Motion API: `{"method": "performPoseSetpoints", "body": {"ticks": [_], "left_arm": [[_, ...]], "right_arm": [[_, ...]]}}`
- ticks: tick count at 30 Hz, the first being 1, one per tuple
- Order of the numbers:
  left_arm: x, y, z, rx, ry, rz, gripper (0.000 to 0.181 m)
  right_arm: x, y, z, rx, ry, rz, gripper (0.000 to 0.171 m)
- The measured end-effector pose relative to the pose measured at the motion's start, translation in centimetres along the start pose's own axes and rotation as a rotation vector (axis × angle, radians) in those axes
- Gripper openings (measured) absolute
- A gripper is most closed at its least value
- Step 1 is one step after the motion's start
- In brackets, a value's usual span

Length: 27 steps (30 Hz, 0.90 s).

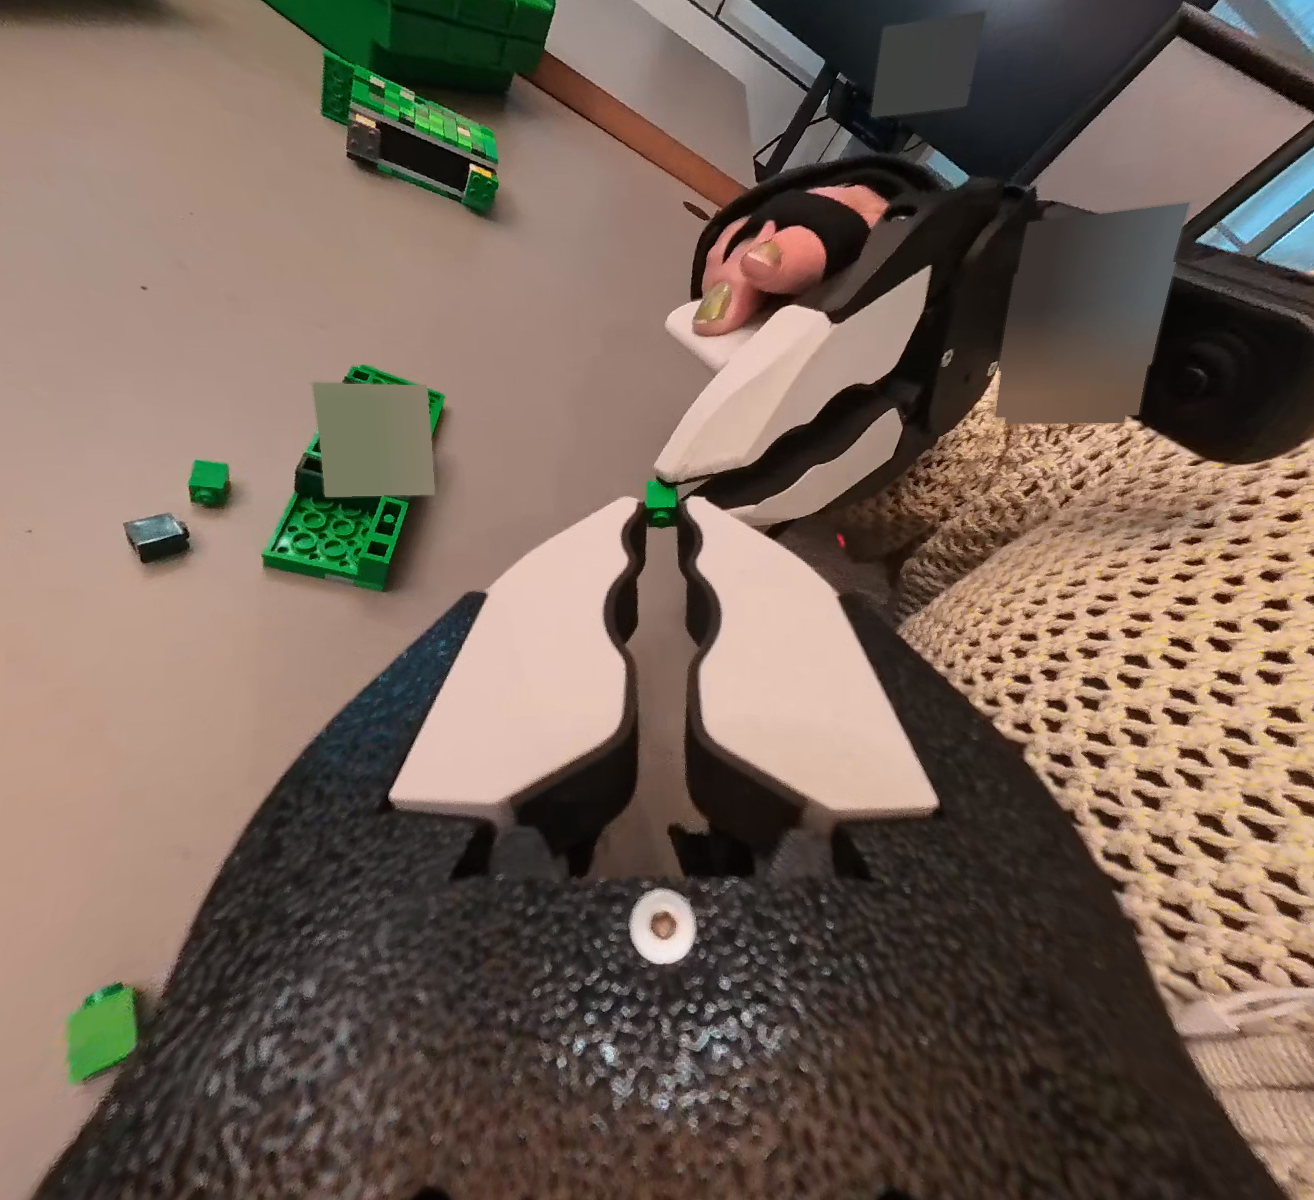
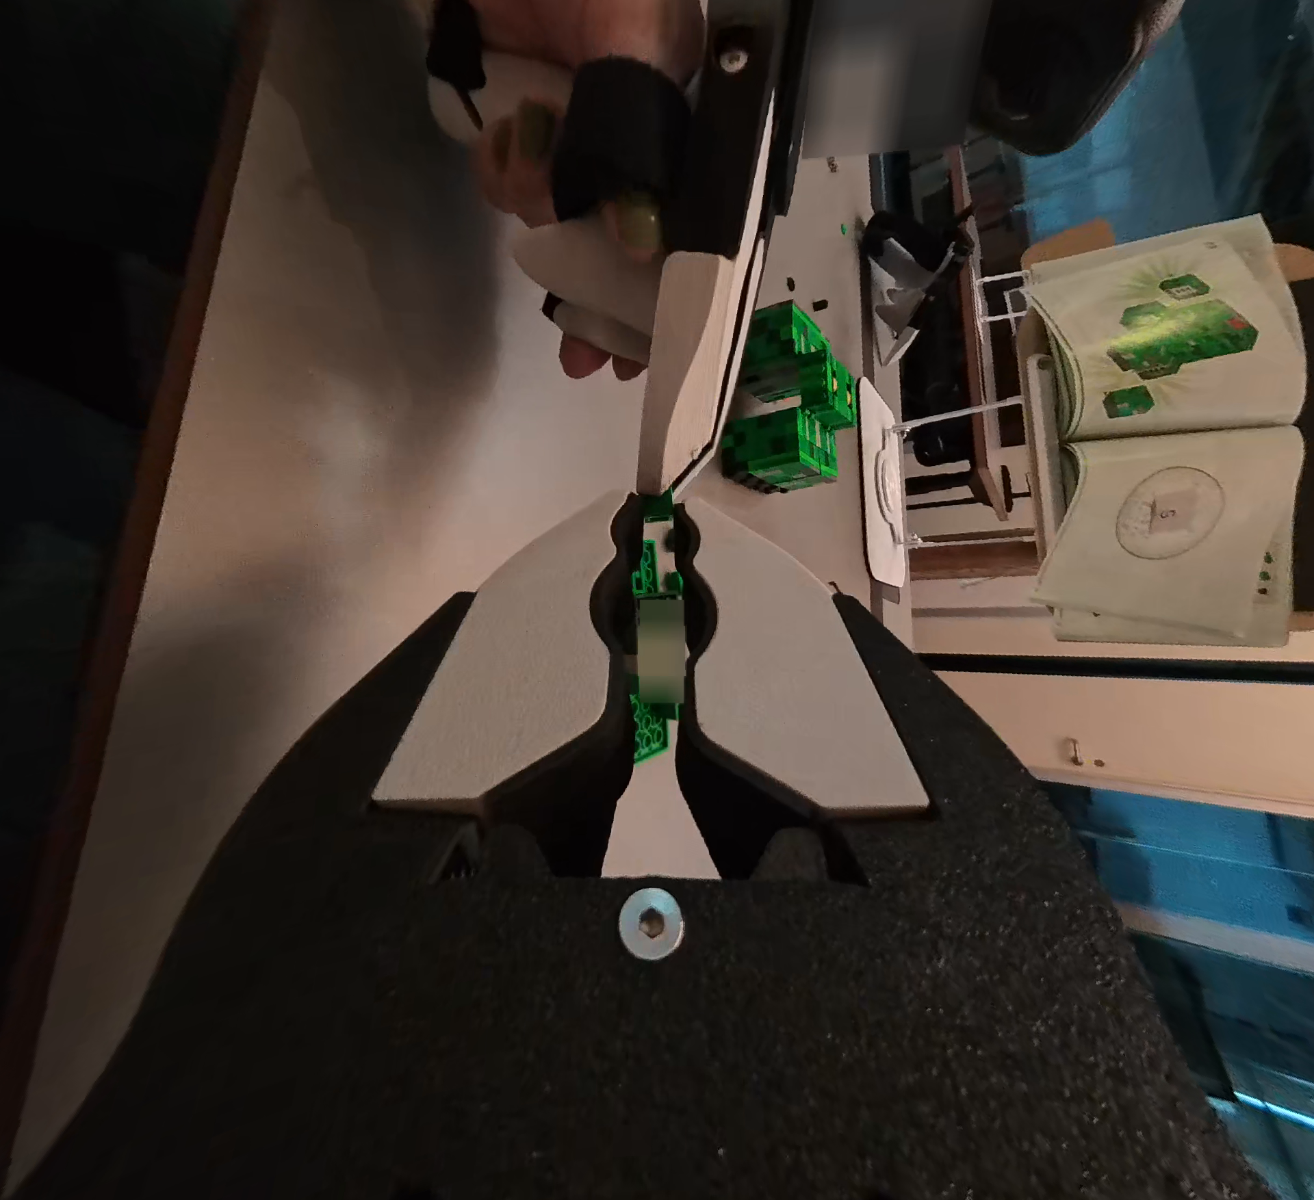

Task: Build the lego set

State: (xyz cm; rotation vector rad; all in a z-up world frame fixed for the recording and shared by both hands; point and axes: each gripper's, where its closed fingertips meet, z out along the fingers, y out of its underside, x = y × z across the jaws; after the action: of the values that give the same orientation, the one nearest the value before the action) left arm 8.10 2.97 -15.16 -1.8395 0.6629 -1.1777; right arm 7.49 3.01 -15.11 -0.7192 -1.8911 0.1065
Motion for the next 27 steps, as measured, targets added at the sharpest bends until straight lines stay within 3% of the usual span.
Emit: {"method": "performPoseSetpoints", "body": {"ticks": [5,12,15,27], "left_arm": [[0.4,-0.3,-0.4,0.031,0.056,0.014,0.007],[3.4,-1.8,-1.6,0.141,0.309,-0.021,0.007],[4.3,-2.4,-2.0,0.185,0.405,-0.056,0.007],[5.3,-2.9,-2.6,0.216,0.523,-0.106,0.007]], "right_arm": [[0.2,-0.6,-0.1,0.069,0.004,0.085,0.008],[1.7,-3.2,-2.0,0.386,-0.079,0.402,0.018],[2.0,-4.2,-2.6,0.500,-0.138,0.472,0.015],[2.8,-5.7,-3.4,0.650,-0.196,0.530,0.010]]}}
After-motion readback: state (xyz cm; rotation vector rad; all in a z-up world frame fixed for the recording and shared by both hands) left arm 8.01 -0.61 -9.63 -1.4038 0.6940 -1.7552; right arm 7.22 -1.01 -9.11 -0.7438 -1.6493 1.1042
